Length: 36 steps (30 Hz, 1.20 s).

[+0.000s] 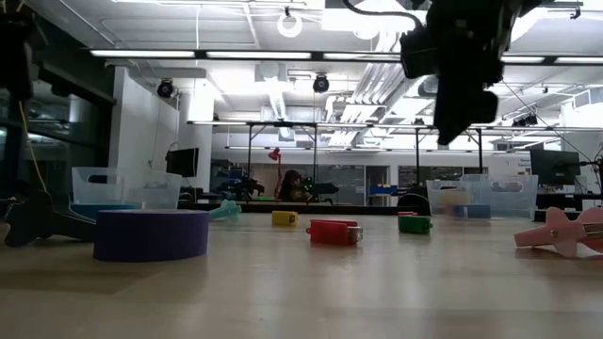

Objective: Pick and place Stapler, Stapler remover, tape
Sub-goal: Put the pink staple remover into the blue bin

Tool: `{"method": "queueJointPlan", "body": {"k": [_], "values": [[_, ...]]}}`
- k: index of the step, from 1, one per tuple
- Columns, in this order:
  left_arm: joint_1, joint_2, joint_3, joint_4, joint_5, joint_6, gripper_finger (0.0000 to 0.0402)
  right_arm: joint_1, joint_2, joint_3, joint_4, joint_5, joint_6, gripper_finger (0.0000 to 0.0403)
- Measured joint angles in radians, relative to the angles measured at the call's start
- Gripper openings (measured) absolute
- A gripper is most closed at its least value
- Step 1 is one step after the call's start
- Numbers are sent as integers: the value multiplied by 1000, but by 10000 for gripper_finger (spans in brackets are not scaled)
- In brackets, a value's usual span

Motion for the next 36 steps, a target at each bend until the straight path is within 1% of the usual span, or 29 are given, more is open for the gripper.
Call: {"method": "queueJointPlan", "body": {"k": [3,5,8,10,16,21,24,28,33,36], "values": [[0,0,0,-6,-28,38,312,26,0,0,-3,-3,63,170],[0,0,0,-9,-40,66,312,48,0,0,8,27,104,170],[0,0,0,-11,-41,109,312,81,0,0,5,113,257,173],[0,0,-1,-10,-31,131,312,93,0,0,-1,132,349,175],[-1,0,-1,-2,-8,175,312,119,6,0,-80,122,566,175],[-1,0,-1,15,-8,242,312,193,59,0,-127,111,666,179],[-1,0,-1,14,-8,269,312,233,109,0,-114,70,703,195],[-1,0,-1,13,-2,306,312,274,170,0,-79,28,740,234],[-1,0,-1,11,25,322,312,295,230,0,-33,-36,778,284],[-1,0,-1,11,34,322,312,303,257,0,13,-50,794,299]]}}
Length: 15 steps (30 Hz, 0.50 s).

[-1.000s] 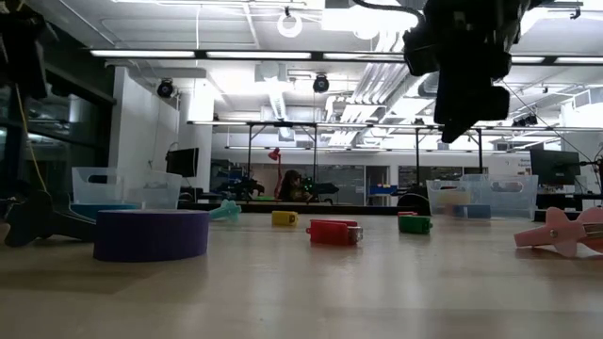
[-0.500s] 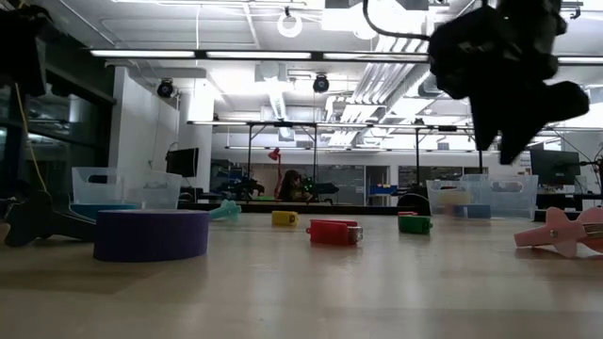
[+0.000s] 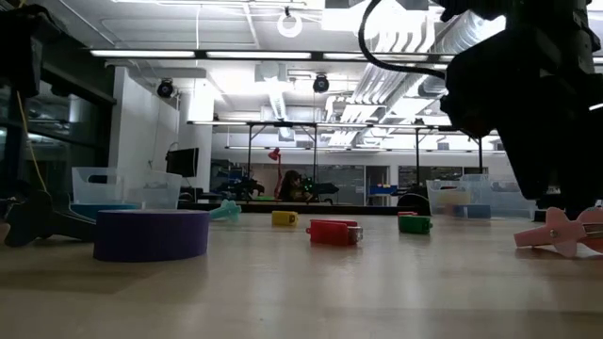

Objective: Pick and place Stapler, Stapler remover, tape
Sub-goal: Put the pink staple remover into the blue bin

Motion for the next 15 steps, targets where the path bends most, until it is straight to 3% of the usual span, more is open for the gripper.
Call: {"method": "queueJointPlan", "body": {"k": [15], "values": [[0,0,0,0,38,52,312,49,113,5,98,-25,128,303]]}}
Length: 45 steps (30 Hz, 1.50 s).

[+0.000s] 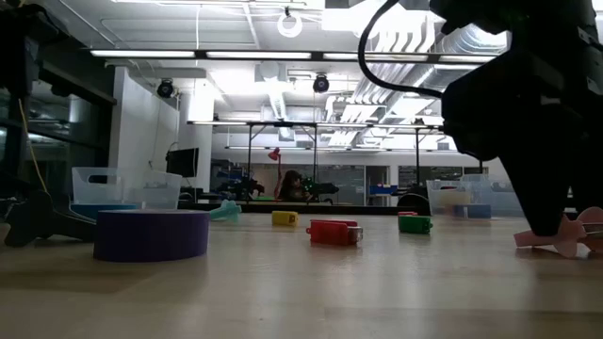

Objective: Pick and place Stapler, Stapler remover, tape
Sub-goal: Put the pink staple remover into the blue bin

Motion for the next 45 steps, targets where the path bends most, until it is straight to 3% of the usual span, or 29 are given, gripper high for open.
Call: {"method": "queueJointPlan", "body": {"k": [5,13,26,32,37,45], "values": [[0,0,0,0,1,3,312,2,2,0,-6,12,36,290],[0,0,0,0,1,3,312,1,3,-3,-18,-17,24,218],[0,0,0,10,-1,0,312,4,-23,-7,-1,-48,-78,129],[1,0,0,21,-37,7,312,1,-69,-6,30,2,-172,83],[89,0,1,159,-19,178,312,-23,-98,-6,121,24,-307,83],[381,0,3,475,105,614,312,-119,-124,24,287,71,-607,83]]}}
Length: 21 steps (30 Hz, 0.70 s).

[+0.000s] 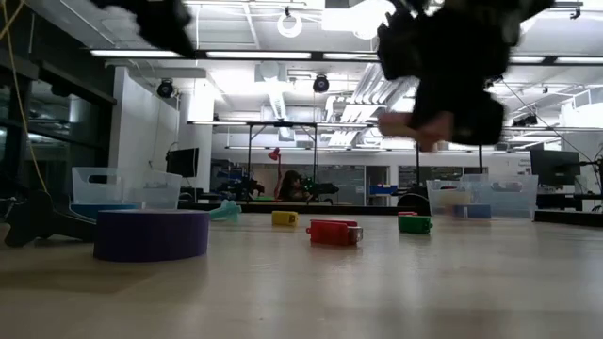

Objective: Pick and place Stapler, Stapler remover, tape
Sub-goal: Put the pink staple remover into the blue bin

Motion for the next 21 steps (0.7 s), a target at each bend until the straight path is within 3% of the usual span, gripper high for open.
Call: {"method": "queueJointPlan", "body": {"k": [8,14,21], "values": [[275,0,1,187,149,226,312,-131,-1,150,1,116,-406,83],[420,0,1,305,257,268,312,-225,-3,261,1,151,-677,83],[511,0,1,341,291,266,312,-316,-3,318,-30,120,-893,83]]}}
